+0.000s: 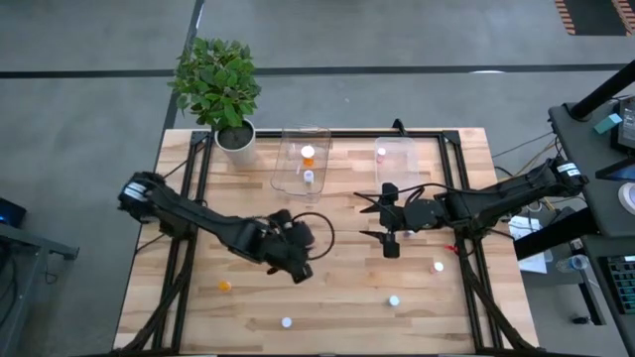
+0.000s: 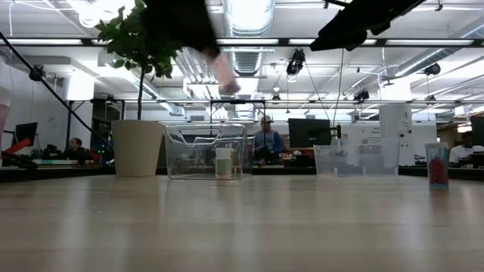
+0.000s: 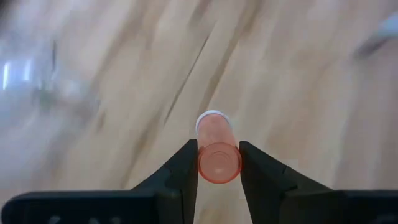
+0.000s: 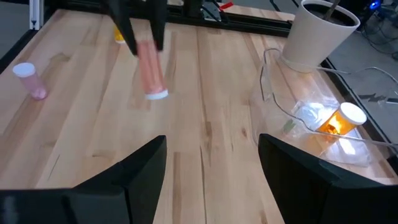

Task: Pick and place medicine bottles into bin by pill shape (circle, oval)
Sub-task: Put the pink tablet pill bottle into the right transparent bin

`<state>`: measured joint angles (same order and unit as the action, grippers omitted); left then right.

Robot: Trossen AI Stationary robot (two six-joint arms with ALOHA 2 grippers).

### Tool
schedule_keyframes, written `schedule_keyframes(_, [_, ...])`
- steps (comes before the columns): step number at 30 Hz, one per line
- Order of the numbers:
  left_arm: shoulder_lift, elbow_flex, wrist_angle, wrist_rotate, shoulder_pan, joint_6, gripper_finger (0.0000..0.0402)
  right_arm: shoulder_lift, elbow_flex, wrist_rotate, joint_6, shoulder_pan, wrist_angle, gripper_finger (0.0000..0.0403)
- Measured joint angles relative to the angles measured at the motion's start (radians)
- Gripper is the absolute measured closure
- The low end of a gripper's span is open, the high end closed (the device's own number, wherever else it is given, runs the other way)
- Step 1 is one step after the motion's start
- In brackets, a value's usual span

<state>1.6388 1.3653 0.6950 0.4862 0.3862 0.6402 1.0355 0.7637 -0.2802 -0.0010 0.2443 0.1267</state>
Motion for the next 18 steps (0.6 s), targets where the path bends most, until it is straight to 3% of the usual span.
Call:
schedule_keyframes(7, [-0.092,-0.085,-0.489,0.023,0.0,-0.428,0.0318,0.0,-0.126,0.115,-0.01,0.0,-0.262,0.0158])
schedule_keyframes(18, [-0.118,-0.182,-0.743,0.016,-0.002,-0.635,0.0318,0.035,-0.385,0.291,-0.025,0.003,-0.972,0.0158])
